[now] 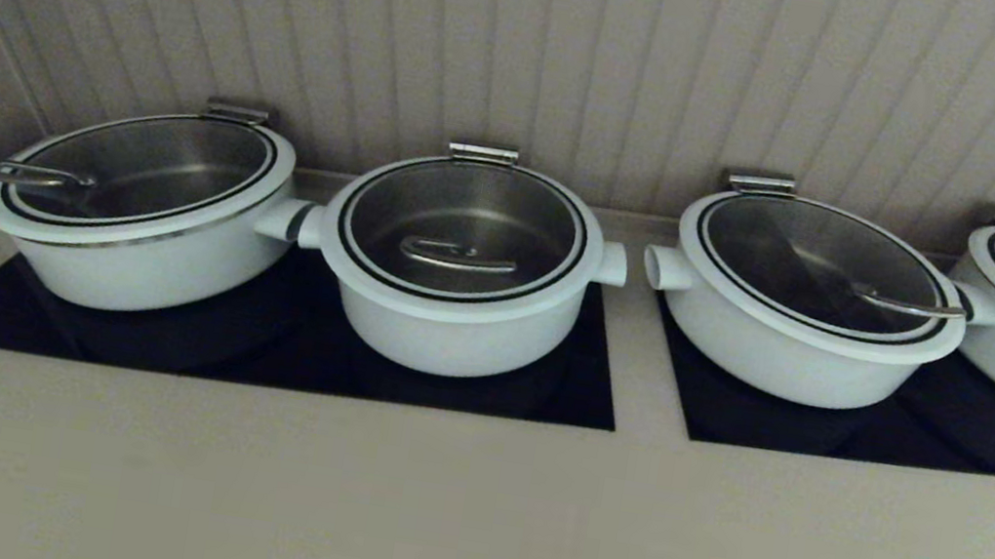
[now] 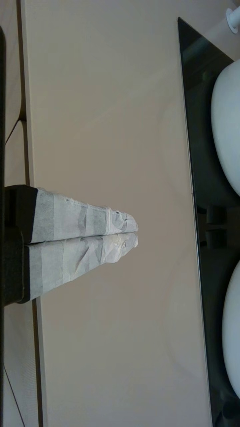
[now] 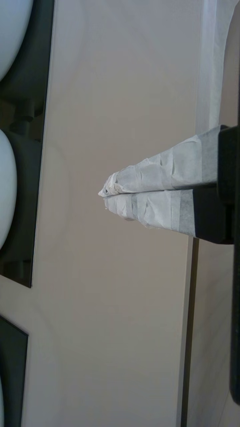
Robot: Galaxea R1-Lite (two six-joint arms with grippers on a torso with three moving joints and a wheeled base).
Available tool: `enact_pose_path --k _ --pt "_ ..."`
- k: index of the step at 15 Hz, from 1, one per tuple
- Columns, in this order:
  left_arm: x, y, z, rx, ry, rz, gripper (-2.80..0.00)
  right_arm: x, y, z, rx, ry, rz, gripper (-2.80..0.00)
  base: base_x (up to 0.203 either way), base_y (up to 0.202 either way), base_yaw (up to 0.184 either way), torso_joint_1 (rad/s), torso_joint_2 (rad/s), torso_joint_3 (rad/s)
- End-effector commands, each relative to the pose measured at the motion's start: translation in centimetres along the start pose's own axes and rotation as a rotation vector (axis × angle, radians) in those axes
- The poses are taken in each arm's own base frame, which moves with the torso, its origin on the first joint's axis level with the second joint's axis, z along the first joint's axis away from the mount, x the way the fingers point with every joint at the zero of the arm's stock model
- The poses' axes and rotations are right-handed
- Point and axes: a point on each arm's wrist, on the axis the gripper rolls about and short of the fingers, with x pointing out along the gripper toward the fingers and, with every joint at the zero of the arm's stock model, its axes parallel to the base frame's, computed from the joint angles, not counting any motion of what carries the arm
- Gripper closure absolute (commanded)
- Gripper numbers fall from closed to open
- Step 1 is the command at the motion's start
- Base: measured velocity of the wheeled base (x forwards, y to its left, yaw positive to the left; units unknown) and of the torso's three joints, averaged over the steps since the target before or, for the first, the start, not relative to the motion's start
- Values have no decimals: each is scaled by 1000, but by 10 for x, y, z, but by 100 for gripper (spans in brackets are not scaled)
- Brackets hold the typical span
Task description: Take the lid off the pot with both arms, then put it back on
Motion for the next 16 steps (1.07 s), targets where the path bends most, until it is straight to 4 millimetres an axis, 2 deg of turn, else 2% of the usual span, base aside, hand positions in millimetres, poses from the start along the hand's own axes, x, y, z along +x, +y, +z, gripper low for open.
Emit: enact_pose_path --k 1,16 --pt "0 0 0 -1 -2 1 0 0 0 0 -1 3 1 0 0 0 0 0 0 0" --pt "0 0 0 -2 -1 2 0 0 0 0 18 6 -2 0 0 0 0 0 0 0"
